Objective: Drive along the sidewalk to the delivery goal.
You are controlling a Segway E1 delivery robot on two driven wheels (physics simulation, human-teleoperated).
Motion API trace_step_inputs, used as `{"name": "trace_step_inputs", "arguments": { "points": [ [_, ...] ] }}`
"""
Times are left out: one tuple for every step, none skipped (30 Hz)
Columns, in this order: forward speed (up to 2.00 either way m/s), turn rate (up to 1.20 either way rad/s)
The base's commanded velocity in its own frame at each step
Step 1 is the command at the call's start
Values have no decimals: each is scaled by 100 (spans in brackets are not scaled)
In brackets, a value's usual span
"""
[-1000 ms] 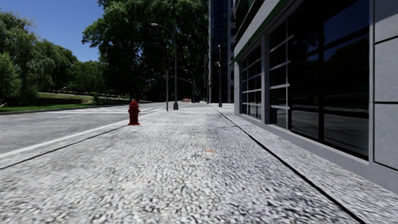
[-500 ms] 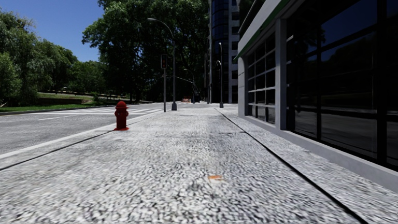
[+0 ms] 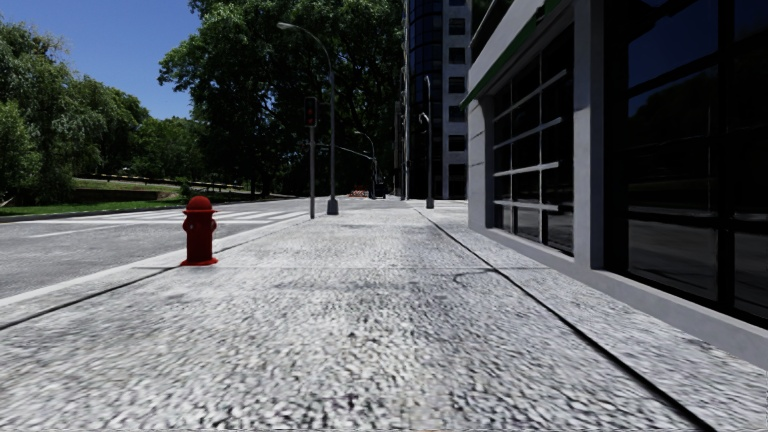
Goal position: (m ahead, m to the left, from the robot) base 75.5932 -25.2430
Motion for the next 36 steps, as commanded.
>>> {"name": "trace_step_inputs", "arguments": {
  "points": [
    [200, 0],
    [200, 0],
    [200, 0],
    [200, 0],
    [200, 0],
    [200, 0],
    [200, 0],
    [200, 0],
    [200, 0],
    [200, 0],
    [200, 0],
    [200, 0],
    [200, 0],
    [200, 0],
    [200, 0],
    [200, 0],
    [200, 0],
    [200, 0],
    [200, 0],
    [200, 0],
    [200, 0],
    [200, 0],
    [200, 0],
    [200, 0],
    [200, 0],
    [200, 0],
    [200, 0],
    [200, 0],
    [200, 0],
    [200, 0],
    [200, 0],
    [200, 0],
    [200, 0],
    [200, 0],
    [200, 0],
    [200, 0]
  ]
}}
